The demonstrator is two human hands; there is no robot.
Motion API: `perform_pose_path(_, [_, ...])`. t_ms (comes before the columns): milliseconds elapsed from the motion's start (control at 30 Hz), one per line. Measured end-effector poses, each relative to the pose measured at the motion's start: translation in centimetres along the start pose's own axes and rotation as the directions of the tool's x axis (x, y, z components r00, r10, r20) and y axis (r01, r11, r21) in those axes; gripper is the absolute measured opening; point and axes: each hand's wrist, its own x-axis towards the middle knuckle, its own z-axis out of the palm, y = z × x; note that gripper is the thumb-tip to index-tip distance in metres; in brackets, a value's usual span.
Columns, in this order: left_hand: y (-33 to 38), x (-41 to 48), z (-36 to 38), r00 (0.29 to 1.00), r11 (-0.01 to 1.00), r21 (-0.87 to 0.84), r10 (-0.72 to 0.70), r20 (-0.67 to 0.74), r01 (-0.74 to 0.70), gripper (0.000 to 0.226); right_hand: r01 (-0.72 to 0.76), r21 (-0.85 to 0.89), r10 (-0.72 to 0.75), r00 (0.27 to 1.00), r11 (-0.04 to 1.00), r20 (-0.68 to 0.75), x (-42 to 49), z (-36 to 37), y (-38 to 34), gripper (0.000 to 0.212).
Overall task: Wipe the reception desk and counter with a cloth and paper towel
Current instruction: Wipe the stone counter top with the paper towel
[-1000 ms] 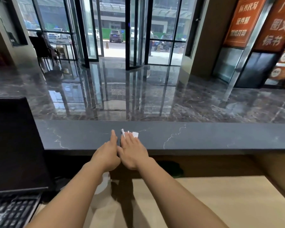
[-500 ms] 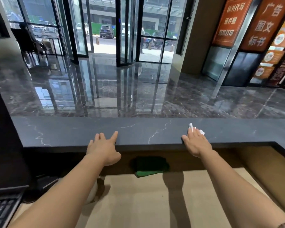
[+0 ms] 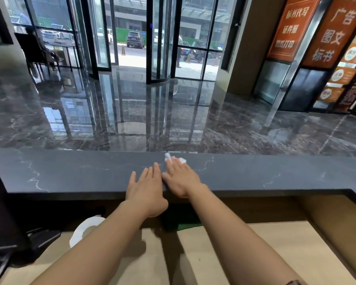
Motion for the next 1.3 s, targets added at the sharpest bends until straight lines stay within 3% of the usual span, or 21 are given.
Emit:
perform_pose_path(100, [0.8,0.6,0.1,0.998,0.997,0.046,0.065,0.023,-0.066,0.090,-0.188,0.040,0.188,0.982,0.981,-0.008,-1.7,-1.3,6.9,0.062])
perform_pose_path(233, [2.9,1.7,1.0,0.976,0.975,0.080,0.201,0.085,-0.208,0.089,-0.423,-0.020,0.422,0.906,0.906,-0.032,-5.4,-1.9,16.4,0.062])
perform_pose_path(433, [3.6,2.7,1.1,0.963,0.968,0.055,0.237,0.132,-0.246,0.087,-0.588,0.068,0.591,0.806,0.806,-0.029,-5.8,-2.5,16.4,0.066])
perform_pose_path(533, [3.7,2.7,1.0,0.964,0.969,0.039,0.238,0.116,-0.244,0.080,-0.513,0.130,0.521,0.853,0.848,-0.028,-3.7,-2.2,12.3,0.069])
perform_pose_path(700, [3.8,2.6,0.8,0.974,0.983,-0.047,0.182,0.138,-0.177,0.057,-0.208,0.145,0.204,0.978,0.967,0.042,2.0,-1.2,3.6,0.067])
perform_pose_path(767, [3.6,2.8,0.5,0.980,0.987,-0.083,0.149,0.132,-0.139,0.046,-0.102,0.134,0.090,0.992,0.986,0.093,3.1,-1.4,1.8,0.064])
perform_pose_path(867, [4.0,3.0,0.5,0.985,0.991,-0.048,0.132,0.113,-0.127,0.045,-0.036,0.061,0.030,0.995,0.997,0.095,3.0,-1.8,2.5,0.063])
perform_pose_path(1100, [9.0,3.4,0.6,1.000,0.990,0.139,-0.023,0.007,0.022,0.049,-0.163,0.024,0.163,0.986,0.986,0.025,-0.6,-3.1,17.0,0.063])
perform_pose_path(1300, [17.1,4.2,2.0,0.995,0.989,0.118,0.098,-0.034,-0.094,0.056,-0.364,-0.004,0.364,0.931,0.931,-0.037,-6.5,-4.4,32.3,0.065])
